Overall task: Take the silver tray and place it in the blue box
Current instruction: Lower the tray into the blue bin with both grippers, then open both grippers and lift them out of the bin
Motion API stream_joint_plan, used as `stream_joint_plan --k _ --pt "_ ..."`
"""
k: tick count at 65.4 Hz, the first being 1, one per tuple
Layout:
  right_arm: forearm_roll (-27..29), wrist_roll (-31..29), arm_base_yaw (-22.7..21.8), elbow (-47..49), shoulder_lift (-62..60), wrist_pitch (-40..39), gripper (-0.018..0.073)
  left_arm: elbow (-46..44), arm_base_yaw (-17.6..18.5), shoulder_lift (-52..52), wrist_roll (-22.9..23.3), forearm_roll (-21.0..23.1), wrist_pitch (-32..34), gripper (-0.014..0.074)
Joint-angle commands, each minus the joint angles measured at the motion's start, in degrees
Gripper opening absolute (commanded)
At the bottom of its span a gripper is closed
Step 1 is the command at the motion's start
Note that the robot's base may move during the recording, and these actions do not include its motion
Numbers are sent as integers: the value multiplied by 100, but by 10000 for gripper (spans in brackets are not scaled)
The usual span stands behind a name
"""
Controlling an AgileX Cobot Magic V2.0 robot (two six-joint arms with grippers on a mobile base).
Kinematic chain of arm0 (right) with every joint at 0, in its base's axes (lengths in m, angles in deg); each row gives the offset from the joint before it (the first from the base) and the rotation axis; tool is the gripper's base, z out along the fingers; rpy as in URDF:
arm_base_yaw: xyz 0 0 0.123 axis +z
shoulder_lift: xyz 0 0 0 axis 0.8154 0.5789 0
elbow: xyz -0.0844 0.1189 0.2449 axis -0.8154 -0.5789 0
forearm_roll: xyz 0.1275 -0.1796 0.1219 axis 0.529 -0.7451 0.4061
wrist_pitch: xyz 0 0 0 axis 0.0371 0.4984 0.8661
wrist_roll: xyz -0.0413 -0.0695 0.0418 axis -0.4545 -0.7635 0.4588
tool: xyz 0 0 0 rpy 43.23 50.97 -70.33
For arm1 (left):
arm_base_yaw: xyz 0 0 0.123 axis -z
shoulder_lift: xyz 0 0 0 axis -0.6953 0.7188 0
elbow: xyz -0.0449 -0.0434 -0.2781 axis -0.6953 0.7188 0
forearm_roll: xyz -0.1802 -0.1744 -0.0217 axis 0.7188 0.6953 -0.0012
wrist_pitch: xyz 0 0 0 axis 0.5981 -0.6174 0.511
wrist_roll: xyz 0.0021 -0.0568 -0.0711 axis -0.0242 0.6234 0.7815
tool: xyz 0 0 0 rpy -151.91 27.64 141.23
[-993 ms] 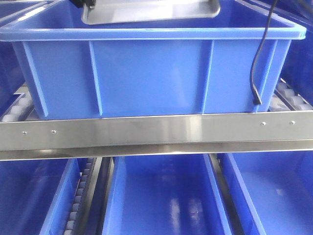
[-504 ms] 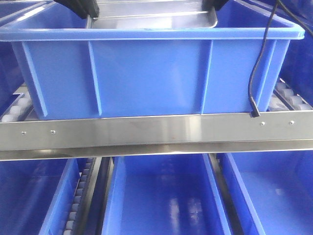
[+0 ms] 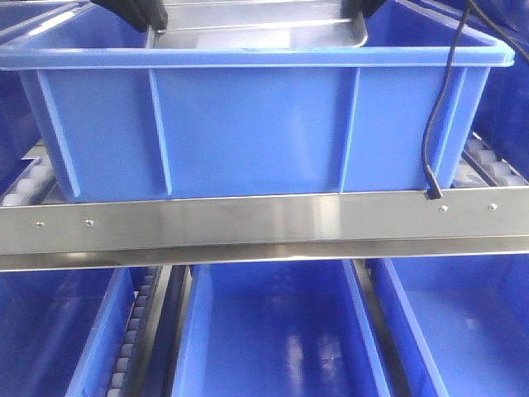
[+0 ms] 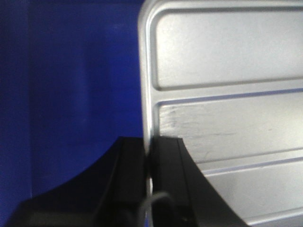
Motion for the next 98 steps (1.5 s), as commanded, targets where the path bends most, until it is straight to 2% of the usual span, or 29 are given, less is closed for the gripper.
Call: stream_joint_plan --k 1,8,11,15,22,25,27,35,45,52,56,61,64,67,77,89,98 --pt "655 -55 120 253 -346 -683 79 -262 170 -295 -11 646 720 -6" --pt "655 -55 120 253 -346 -663 137 -262 170 -295 -11 646 651 -1" --pt "655 -55 120 253 -346 -663 179 -262 170 -295 -11 612 621 41" --pt "655 -55 120 253 -346 -659 236 -262 170 -295 -11 564 528 160" --pt "645 -55 110 253 -346 -659 307 -262 160 -295 -11 409 648 463" --pt "599 -55 64 253 -346 -666 326 -262 120 -295 -11 302 699 529" --pt "532 -55 31 253 -346 -666 332 -262 93 -295 -11 256 713 542" --pt "403 -55 -238 253 -346 -606 368 -262 -86 -295 -11 158 685 509" --pt "427 -55 -402 253 -346 -643 482 -262 -180 -295 -11 253 697 475" --pt "452 -55 -396 253 -346 -621 489 -262 -180 -295 -11 253 705 432" --pt "479 -55 -396 253 -346 -621 450 -262 -180 -295 -11 264 705 300" --pt "507 -55 -396 253 -346 -602 293 -262 -180 -295 -11 264 705 93" --pt "507 -55 -396 253 -346 -602 167 -262 -180 -295 -11 264 705 -27" --pt "507 -55 -396 253 -346 -602 43 -262 -180 -295 -11 264 753 3" --pt "507 -55 -396 253 -347 -836 57 -262 -192 -295 -11 290 830 -9" --pt "507 -101 -388 122 -698 -947 56 -154 -355 -705 0 858 899 -7" --pt "507 -858 -329 -708 -1365 -1648 57 846 -288 -1439 -11 784 1799 -6"
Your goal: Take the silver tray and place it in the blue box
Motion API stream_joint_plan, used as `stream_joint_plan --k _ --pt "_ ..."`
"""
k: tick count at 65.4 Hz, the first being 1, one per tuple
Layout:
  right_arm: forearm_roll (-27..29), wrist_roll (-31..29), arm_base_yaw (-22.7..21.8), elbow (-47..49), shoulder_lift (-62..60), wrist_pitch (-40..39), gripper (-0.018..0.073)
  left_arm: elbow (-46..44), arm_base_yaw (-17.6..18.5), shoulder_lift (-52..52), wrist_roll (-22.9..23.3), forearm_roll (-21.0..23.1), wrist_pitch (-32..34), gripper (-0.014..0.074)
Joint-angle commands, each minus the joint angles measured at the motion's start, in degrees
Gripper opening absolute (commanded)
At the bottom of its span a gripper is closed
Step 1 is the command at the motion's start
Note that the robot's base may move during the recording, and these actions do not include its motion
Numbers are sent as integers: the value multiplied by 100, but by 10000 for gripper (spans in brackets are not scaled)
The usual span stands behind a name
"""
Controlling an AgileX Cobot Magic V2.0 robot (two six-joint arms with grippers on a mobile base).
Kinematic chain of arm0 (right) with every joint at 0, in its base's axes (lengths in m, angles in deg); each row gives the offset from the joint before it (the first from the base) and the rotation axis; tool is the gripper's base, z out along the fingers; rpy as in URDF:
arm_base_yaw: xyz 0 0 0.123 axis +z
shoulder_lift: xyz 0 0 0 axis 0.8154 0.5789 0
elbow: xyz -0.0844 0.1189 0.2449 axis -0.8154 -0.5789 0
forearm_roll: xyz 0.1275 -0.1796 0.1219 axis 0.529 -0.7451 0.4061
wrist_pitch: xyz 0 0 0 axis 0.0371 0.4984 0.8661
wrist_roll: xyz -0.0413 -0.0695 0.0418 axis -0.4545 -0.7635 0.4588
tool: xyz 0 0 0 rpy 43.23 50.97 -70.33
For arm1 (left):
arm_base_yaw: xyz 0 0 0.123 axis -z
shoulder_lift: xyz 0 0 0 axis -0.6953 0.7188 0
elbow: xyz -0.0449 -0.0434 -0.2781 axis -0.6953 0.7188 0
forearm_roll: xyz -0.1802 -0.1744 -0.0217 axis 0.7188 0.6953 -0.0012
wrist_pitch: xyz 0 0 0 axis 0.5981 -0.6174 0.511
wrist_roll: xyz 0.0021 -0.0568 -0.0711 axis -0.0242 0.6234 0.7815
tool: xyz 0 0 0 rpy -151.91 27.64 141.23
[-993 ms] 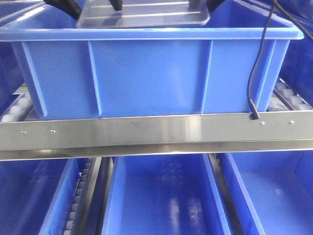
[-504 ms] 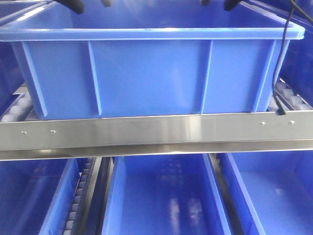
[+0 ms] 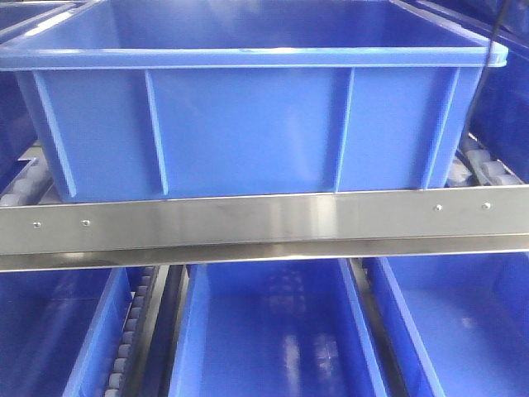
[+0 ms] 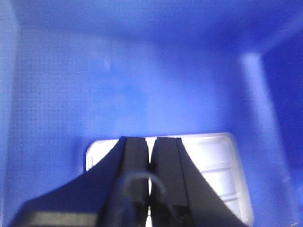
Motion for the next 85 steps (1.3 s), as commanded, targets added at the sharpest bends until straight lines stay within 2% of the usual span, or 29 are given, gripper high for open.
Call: stream_joint_plan --k 1,12,20,24,28,30,47,63,71,85 --pt "62 -538 49 -392 -837 -1024 57 501 57 -778 2 83 1001 -6" --pt "62 -1014 291 -2090 -1903 -2683 57 2223 174 -1828 2 83 2646 -6" --pt "62 -1113 445 -3433 -2733 -3846 57 3287 174 -2646 2 -64 3098 -6" --pt "62 -1113 450 -4067 -3154 -4274 57 3785 174 -3077 2 -446 3249 -6" --pt "62 -1113 450 -4693 -3630 -4527 57 4248 174 -3536 2 -1040 3285 -6" --pt "62 -1113 450 -4944 -3848 -4563 57 4467 174 -3826 2 -1229 3285 -6" --pt "62 -1113 450 -6705 -5711 -4561 57 6339 174 -6072 2 -1240 3275 -6" --pt "62 -1113 450 -7633 -7282 -4555 57 7472 174 -7901 2 -1254 3275 -6" --pt "62 -1113 450 -7686 -7657 -4544 57 7583 174 -8275 2 -1254 3275 -6" --pt "62 -1113 450 -7686 -7676 -4560 57 7583 174 -8305 2 -1254 3270 -6"
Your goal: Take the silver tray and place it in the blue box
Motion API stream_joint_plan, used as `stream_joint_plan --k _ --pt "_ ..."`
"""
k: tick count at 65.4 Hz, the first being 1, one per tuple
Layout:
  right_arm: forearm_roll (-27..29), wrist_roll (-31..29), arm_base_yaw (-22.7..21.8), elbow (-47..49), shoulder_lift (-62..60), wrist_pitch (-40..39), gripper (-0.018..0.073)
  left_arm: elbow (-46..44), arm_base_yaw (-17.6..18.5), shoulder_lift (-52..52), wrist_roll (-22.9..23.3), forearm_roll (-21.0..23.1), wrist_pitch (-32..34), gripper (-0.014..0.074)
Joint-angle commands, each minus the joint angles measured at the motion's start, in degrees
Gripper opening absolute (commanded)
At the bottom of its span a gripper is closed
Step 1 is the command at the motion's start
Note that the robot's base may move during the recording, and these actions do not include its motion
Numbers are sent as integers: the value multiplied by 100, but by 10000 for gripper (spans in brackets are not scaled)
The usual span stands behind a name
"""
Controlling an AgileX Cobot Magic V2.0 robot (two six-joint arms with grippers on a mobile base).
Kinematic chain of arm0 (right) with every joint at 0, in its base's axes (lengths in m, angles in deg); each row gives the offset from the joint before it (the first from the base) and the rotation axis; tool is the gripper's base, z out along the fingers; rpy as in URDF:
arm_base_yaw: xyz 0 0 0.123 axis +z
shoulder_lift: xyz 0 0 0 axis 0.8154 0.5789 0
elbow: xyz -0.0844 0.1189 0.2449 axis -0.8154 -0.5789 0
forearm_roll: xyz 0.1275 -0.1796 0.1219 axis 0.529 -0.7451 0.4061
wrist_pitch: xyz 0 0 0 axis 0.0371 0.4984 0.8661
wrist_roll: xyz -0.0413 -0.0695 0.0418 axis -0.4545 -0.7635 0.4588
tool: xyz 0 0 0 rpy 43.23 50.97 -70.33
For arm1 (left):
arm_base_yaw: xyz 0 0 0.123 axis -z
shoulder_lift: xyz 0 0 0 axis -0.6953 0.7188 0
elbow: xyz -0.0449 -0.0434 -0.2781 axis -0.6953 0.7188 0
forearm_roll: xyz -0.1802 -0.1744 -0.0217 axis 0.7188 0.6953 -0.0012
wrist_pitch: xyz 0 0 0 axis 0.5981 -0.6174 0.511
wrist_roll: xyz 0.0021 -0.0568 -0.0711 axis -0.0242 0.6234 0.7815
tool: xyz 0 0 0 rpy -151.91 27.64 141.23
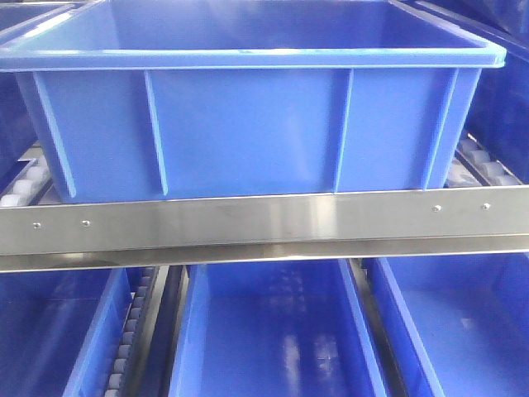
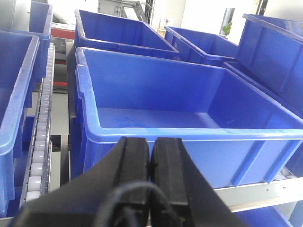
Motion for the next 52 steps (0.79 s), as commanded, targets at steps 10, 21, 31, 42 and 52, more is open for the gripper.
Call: stream_joint_plan --k 10,21,31,42,52 --pt "-3 -79 1 164 14 -548 57 -163 44 44 2 -18 505 -6" --pt "-3 -79 1 126 9 -551 57 -163 44 44 2 -18 505 -6" --pt "-3 -79 -564 -255 -269 -563 57 -163 44 44 2 -18 505 -6" --pt "-3 -67 -1542 -1243 -1142 -572 57 -163 44 44 2 -18 505 -6" --pt "-388 26 -1799 -2041 -2067 -572 57 -163 44 44 2 -18 505 -6"
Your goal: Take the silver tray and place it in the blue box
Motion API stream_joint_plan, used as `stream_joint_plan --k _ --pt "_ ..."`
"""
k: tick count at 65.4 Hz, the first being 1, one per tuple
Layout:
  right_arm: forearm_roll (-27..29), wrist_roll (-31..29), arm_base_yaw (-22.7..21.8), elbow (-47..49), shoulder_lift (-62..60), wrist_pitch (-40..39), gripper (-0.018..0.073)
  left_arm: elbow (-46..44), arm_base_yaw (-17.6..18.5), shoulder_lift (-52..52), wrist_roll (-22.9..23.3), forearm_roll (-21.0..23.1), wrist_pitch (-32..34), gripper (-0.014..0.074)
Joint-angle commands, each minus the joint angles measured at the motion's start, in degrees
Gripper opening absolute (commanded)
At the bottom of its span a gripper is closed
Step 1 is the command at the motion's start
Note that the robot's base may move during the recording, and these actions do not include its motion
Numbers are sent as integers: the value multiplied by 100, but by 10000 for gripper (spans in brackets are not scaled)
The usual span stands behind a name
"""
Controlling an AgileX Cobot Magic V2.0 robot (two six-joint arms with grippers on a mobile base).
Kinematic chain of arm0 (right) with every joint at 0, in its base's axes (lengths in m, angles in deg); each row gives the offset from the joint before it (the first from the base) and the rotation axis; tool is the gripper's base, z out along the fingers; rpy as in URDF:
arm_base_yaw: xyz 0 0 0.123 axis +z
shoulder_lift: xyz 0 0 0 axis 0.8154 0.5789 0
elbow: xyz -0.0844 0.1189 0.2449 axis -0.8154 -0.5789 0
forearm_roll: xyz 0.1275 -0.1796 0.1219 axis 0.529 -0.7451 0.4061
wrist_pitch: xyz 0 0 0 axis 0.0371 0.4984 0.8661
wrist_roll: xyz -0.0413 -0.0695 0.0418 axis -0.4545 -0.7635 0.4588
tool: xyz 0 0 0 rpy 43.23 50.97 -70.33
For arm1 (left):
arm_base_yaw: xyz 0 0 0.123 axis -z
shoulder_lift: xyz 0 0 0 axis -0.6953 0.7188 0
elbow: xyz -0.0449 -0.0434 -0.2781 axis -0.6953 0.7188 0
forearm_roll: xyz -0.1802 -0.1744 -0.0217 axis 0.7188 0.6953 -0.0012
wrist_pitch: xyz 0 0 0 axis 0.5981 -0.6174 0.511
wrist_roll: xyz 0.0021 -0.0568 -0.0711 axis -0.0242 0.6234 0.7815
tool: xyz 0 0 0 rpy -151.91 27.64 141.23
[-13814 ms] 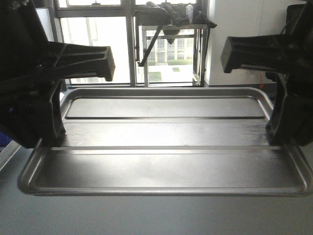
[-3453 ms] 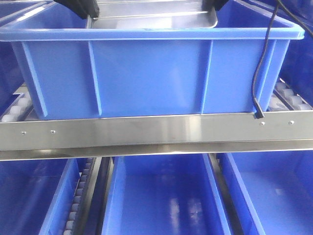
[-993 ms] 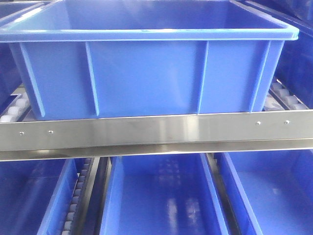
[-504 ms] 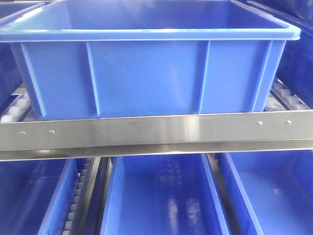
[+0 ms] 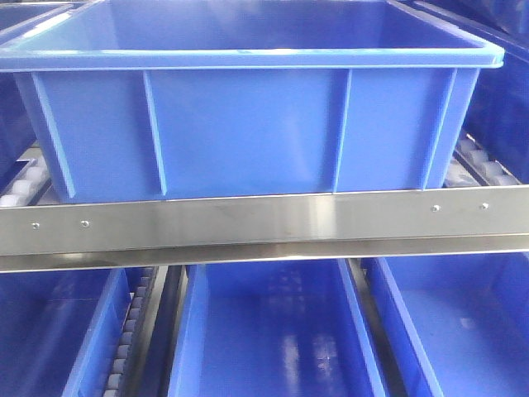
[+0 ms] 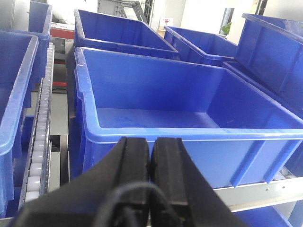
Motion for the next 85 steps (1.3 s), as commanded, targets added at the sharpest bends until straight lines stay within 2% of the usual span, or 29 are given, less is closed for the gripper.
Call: stream_joint_plan --k 1,7,14,69,75,78,82,85 --pt "-299 64 -117 -189 -401 -496 57 -163 44 44 2 -18 505 -6" --pt "-490 218 -157 -569 -976 -506 57 -163 44 44 2 -18 505 -6" --pt "-684 305 -174 -601 -921 -354 57 -163 44 55 2 -18 481 -6" --pt "-684 305 -174 -601 -948 -324 57 -107 44 55 2 45 501 -6" --pt "-684 305 -174 -601 -948 -319 57 41 -115 -109 -9 45 554 -6" --pt "-684 305 -174 -601 -948 -319 57 174 -301 -279 -328 115 554 -6" --pt "-684 305 -174 -601 -948 -319 57 420 -571 -553 -1167 611 594 -6" --pt "-684 305 -174 -601 -948 -319 57 614 -773 -755 -1597 1041 629 -6"
